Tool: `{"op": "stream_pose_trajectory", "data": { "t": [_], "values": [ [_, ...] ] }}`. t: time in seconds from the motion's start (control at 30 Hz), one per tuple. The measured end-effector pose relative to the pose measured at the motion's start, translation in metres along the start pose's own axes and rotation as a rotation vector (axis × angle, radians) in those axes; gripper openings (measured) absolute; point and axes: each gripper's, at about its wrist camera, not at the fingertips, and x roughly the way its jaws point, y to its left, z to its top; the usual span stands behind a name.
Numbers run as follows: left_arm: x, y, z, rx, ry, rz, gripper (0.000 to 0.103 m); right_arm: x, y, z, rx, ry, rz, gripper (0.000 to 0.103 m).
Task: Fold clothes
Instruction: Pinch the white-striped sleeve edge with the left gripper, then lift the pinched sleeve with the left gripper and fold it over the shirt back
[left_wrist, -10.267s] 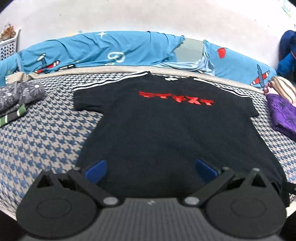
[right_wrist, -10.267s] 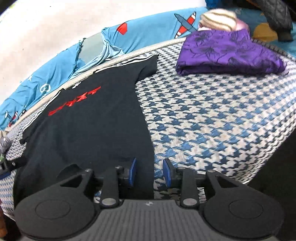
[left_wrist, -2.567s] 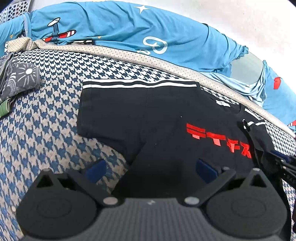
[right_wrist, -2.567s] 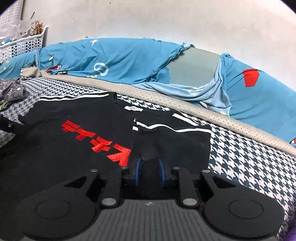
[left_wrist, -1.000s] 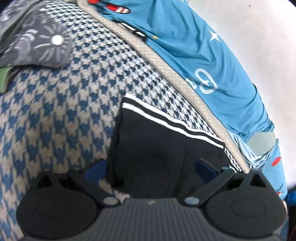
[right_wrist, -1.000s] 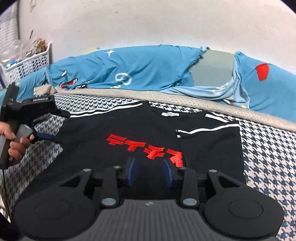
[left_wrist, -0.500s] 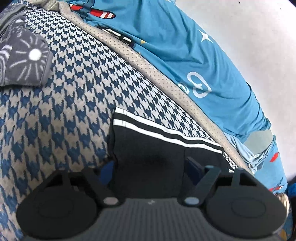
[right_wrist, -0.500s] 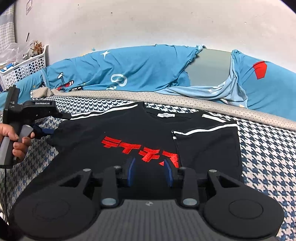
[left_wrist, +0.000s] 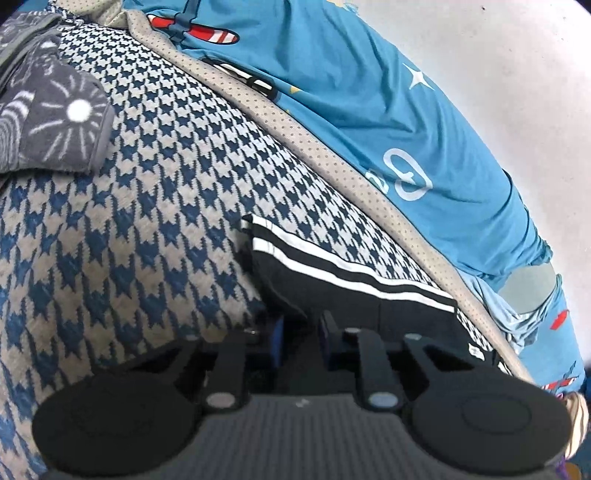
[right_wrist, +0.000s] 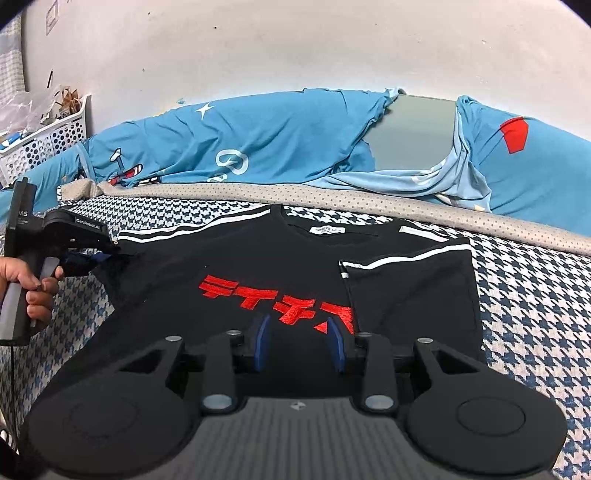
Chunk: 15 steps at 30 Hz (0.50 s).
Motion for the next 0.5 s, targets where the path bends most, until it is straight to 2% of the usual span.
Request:
{"op": "stream_pose_trajectory", "data": {
  "t": [0.3, 0.5],
  "values": [
    [-0.001, -0.014, -0.004, -0.015, -0.008, -0.022, 0.015, -0.004, -0.01, 0.0, 0.022, -0.014, -0.016, 0.033],
    [-0.004, -0.049, -0.01, 0.031, -0.024, -0.112, 0.015, -0.006, -0.018, 0.0, 0.05, -0.018, -0.023, 0.033]
  ]
}}
